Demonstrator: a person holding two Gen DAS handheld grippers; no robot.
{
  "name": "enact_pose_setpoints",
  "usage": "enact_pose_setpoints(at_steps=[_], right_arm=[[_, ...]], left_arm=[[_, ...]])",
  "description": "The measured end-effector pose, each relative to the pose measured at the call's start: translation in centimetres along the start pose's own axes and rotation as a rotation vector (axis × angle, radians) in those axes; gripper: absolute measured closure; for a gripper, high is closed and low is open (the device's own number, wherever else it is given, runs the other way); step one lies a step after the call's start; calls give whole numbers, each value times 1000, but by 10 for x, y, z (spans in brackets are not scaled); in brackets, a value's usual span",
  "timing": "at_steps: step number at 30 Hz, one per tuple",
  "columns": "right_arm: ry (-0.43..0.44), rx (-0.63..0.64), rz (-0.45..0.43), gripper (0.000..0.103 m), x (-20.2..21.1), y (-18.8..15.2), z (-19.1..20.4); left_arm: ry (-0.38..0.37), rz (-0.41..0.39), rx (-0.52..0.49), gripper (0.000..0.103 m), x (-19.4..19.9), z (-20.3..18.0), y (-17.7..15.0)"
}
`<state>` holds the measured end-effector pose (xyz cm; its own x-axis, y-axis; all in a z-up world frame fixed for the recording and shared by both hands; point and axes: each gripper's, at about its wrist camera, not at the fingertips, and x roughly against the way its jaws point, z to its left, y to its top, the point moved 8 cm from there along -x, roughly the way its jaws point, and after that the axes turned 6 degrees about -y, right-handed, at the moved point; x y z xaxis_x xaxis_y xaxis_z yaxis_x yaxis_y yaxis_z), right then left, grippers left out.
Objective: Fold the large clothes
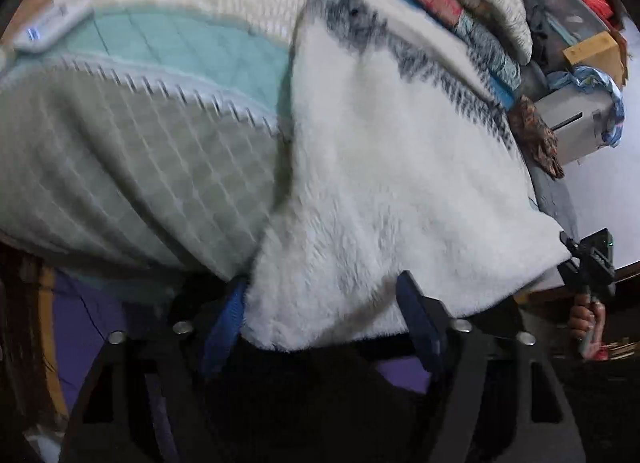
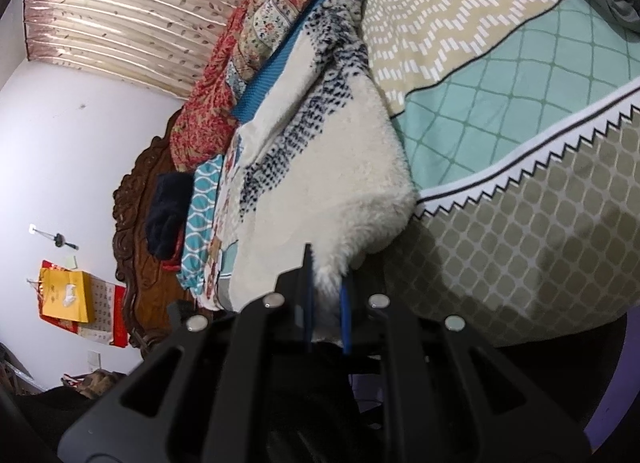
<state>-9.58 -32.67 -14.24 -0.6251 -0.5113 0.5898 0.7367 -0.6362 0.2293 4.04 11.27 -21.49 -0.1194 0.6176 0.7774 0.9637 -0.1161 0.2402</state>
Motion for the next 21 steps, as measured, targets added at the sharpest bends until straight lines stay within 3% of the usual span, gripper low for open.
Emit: enact_pose_setpoints(at_steps=[1,3,6,9,13,15,18,20,21], right_arm=[[0,6,0,93,1,-1,2],[6,28,3,93,5,-2,6],[25,60,-4,93,14,2,12],[69,78,-29,93,20,16,20],[109,93,-77,93,19,57,34],[120,100,-111,93,15,91,42],[59,75,-174,90,-6,152,45],[-19,-15,-215,64,-34,190,32],[-61,-88,-237,44,-46,202,20]], left_arm=[[-11,19,-3,21,-1,-4,-2],[-47,50,-14,9,3,-16,-8],[-199,31,-1,9,27,-45,-2],[-344,-38,18,9,60,-73,29],[-427,-135,18,9,80,-94,88],[-404,-191,23,9,76,-99,131],[-239,-305,58,10,57,-81,198],[-73,-312,105,11,25,-56,233],[1,-288,146,11,7,-43,243]])
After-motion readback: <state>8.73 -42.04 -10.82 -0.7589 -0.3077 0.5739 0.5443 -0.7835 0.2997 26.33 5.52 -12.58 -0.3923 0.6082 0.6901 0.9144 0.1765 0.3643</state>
